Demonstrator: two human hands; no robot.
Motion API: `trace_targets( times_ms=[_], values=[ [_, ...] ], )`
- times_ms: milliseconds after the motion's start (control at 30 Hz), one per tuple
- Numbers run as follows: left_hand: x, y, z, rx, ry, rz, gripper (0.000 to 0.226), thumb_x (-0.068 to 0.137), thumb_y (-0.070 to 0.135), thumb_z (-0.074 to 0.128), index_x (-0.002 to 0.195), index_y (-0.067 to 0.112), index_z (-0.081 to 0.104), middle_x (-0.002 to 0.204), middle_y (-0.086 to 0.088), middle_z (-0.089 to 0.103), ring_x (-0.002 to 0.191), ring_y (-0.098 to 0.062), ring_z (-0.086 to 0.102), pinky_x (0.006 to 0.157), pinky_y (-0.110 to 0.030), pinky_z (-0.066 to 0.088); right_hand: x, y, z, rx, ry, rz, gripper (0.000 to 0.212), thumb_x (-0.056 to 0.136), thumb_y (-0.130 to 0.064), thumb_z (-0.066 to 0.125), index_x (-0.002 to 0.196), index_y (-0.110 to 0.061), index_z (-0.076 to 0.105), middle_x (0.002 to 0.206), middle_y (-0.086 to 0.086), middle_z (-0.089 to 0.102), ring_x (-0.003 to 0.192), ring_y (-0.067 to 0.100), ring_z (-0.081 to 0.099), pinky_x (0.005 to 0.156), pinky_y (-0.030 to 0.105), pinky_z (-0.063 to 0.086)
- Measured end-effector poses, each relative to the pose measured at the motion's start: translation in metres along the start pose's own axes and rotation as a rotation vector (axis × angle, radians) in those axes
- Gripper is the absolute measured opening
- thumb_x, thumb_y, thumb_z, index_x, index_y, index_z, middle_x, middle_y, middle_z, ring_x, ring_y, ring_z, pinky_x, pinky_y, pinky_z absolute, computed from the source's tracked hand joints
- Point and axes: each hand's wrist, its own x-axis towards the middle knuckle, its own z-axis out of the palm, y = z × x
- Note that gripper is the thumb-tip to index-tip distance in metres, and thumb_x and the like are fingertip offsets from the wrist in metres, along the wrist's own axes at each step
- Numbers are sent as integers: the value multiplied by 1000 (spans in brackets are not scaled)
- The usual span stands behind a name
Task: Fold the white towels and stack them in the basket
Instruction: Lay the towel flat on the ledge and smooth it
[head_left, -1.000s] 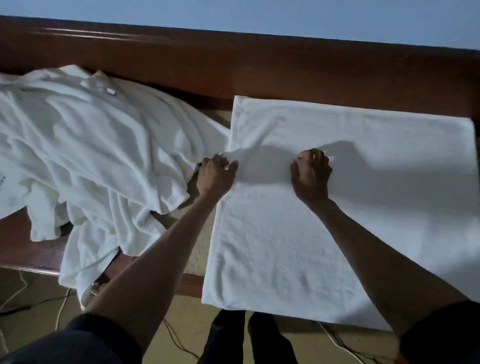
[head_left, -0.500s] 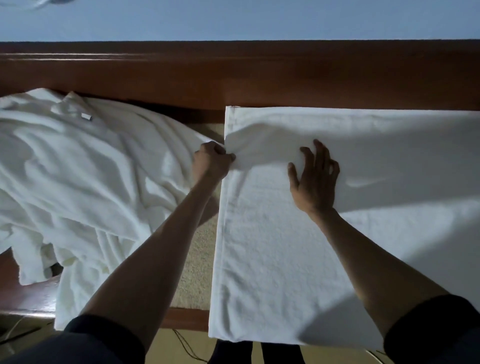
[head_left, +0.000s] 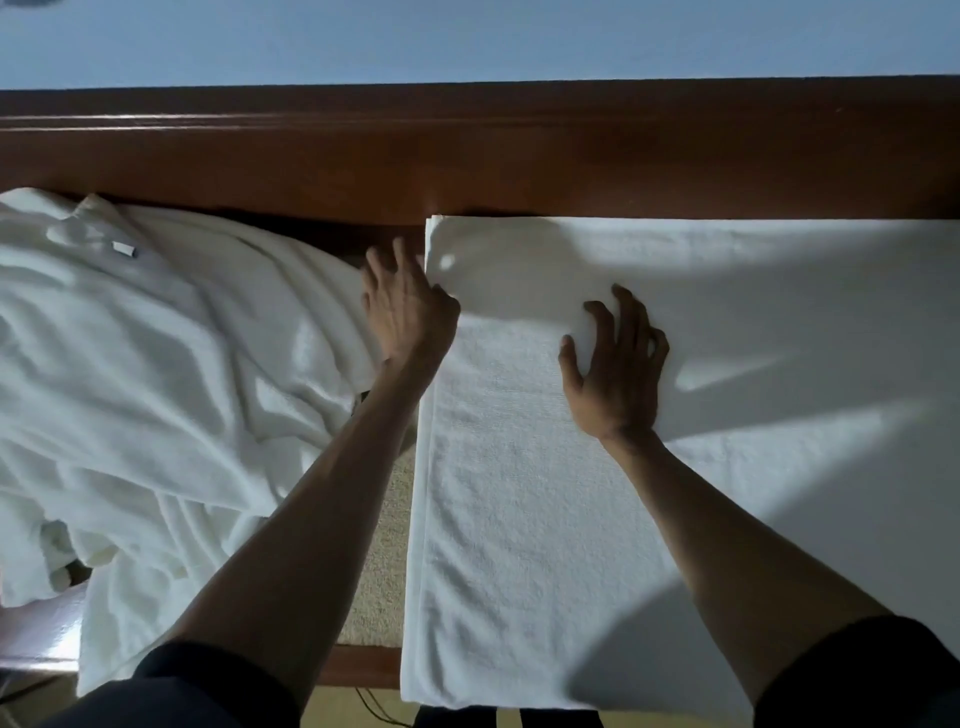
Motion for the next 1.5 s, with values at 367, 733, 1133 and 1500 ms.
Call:
trace_targets(
  times_ms=[367,733,1133,1500],
  values=[
    [11,-20,45,270,-263,586,70,104,69,19,163,38,-1,172,8,-5,159,-20,-5,126,-56,3,-2,4,4,42,113,-33,46,102,-44,44,134,-14,57,155,11,42,143,29,39,111,44,30],
    [-116,-21,31,61,-277,515,61,111,39,24,165,14,8,172,-6,2,159,-20,-4,129,-47,2,-6,5,6,73,121,-18,40,102,-36,41,137,-20,55,156,5,41,145,24,37,110,44,31],
    [-140,-53,12,153,-179,427,62,110,43,22,165,17,11,172,-6,4,159,-25,-1,128,-50,0,-9,9,12,53,49,-23,43,104,-37,36,142,-22,49,160,5,36,147,24,34,112,44,28],
    [-235,-127,4,248,-226,515,67,107,54,35,165,28,12,172,4,7,159,-20,2,127,-48,11,-104,41,-1,78,-90,-65,56,107,-41,32,157,-16,33,166,17,21,154,35,19,121,55,19]
  ],
)
